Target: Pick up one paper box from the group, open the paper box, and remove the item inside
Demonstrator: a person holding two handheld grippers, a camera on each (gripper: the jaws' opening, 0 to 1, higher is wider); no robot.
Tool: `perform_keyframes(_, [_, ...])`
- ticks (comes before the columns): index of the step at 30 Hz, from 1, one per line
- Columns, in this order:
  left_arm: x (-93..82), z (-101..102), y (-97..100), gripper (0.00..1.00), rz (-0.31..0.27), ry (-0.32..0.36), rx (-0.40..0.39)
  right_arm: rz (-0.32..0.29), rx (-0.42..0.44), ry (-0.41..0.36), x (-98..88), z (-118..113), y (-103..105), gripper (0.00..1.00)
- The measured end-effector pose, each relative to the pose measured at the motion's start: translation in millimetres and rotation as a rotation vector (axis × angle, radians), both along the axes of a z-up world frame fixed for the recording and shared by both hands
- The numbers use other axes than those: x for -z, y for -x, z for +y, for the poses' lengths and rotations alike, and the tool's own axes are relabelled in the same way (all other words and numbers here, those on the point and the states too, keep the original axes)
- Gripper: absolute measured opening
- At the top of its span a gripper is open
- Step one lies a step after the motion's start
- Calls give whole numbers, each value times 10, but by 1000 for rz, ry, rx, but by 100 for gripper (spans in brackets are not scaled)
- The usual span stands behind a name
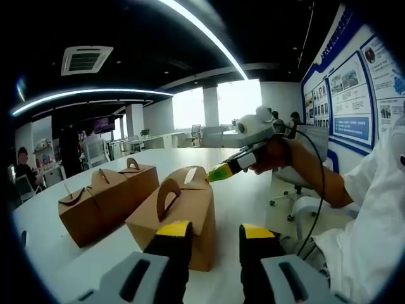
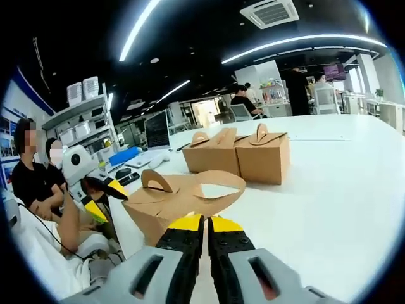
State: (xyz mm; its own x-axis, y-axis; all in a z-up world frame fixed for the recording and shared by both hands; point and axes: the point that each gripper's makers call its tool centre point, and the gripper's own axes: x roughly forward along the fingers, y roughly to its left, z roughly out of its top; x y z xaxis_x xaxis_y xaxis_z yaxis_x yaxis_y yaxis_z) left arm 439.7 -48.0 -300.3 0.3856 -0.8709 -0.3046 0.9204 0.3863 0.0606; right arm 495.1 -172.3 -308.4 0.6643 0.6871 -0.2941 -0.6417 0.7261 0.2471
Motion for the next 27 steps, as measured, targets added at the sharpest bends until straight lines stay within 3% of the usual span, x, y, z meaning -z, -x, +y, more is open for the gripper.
perform_keyframes(16, [-2,61,-57,32,0,-2,-29,41,-69,35,63,104,133,4])
perform_keyframes(27, [-1,62,-60,32,-1,-2,-27,40,-68,33,67,107,123,4])
